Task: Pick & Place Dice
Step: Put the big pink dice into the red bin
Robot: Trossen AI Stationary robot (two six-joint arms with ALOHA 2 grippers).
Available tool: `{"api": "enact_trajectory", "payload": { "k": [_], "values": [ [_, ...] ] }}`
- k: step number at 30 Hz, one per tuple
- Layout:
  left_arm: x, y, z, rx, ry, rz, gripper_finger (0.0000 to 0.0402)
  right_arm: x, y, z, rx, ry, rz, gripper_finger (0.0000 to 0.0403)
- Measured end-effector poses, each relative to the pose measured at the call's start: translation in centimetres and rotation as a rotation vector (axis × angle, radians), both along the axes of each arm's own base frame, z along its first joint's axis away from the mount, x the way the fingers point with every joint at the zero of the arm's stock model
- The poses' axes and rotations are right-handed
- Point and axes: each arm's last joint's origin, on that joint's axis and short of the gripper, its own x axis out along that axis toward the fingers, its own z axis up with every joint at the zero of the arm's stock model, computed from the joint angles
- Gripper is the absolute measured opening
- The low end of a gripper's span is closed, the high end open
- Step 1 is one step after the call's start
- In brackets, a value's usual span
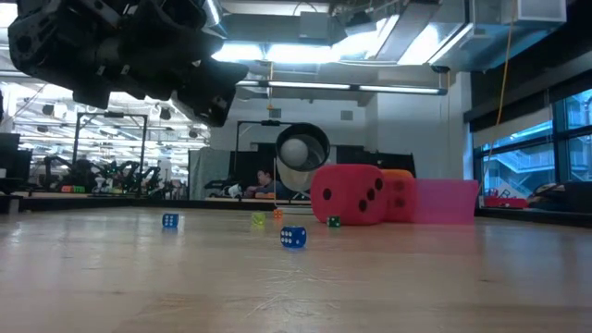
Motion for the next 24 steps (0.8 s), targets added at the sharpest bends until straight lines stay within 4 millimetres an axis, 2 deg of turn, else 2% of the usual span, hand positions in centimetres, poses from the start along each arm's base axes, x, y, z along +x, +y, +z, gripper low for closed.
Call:
{"api": "enact_trajectory", "payload": {
  "k": [5, 16, 20, 24],
  "values": [
    [0.0, 0.0, 0.0, -0.023, 0.012, 0.003, 0.0157, 1.8, 0.2, 0.9, 0.022, 0.025, 0.158, 0.0203],
    [0.0, -0.3, 0.2, -0.05, 0.0, -0.008, 0.0157, 4.8, -1.4, 1.7, 0.086, 0.078, 0.455, 0.0199],
    [0.0, -0.3, 0.2, -0.062, 0.006, -0.008, 0.0157, 5.9, -2.1, 1.2, 0.104, 0.075, 0.53, 0.0195],
    [-0.1, -0.3, 0.2, -0.066, 0.009, -0.014, 0.0157, 6.3, -3.5, -0.1, 0.103, 0.074, 0.517, 0.0194]
  ]
}}
